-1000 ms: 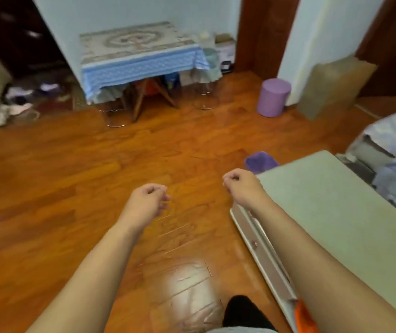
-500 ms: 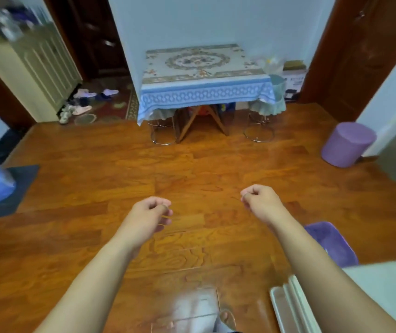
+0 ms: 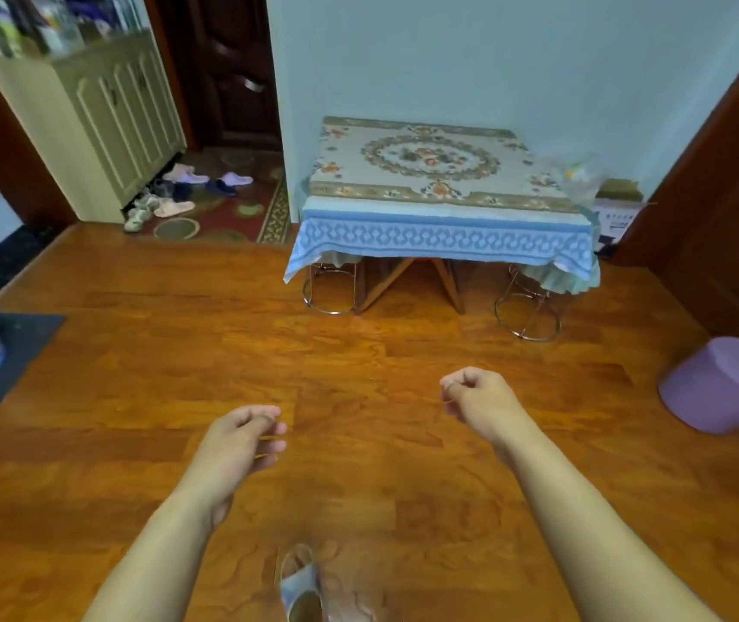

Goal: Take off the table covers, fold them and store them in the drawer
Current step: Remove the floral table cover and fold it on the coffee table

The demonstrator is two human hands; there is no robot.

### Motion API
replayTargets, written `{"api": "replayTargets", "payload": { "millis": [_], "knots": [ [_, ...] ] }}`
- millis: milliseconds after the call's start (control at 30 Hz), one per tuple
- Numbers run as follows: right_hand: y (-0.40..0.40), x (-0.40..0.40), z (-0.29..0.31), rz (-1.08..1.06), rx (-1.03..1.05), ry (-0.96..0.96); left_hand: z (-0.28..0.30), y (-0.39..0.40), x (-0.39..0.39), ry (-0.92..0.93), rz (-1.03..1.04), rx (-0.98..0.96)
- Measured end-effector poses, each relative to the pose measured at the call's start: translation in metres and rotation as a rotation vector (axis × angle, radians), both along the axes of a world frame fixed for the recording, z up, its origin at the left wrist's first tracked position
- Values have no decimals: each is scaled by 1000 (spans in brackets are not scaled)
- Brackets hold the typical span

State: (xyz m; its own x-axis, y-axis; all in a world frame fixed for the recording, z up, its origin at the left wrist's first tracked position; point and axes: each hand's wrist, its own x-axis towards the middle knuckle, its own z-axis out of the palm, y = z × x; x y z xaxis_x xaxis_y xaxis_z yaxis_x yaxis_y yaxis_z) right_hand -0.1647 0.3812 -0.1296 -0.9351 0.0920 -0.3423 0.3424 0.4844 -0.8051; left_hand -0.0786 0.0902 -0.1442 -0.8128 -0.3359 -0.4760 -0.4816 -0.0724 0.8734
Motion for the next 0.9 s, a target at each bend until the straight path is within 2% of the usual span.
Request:
{"api": "replayTargets", "payload": {
  "millis": [100, 267, 367, 533, 667, 900],
  "knots": [
    [-24, -68, 13, -47, 10, -8, 6, -31, -83, -35, -22, 13],
    [-49, -172, 31, -168, -62, 28, 34, -60, -231, 7, -162, -1],
    [-60, -229, 22, -199, -118, 15, 40, -66, -308, 47, -211, 9],
    [-71, -354, -10, -247, -224, -30, 17, -66, -423, 3, -283, 36],
    [-90, -459, -26, -213, -248, -103, 6, -85, -502, -75, -215, 3],
    [-145, -606, -23, -44, -199, -195, -8, -140, -606, -146, 31, 49]
  ]
}}
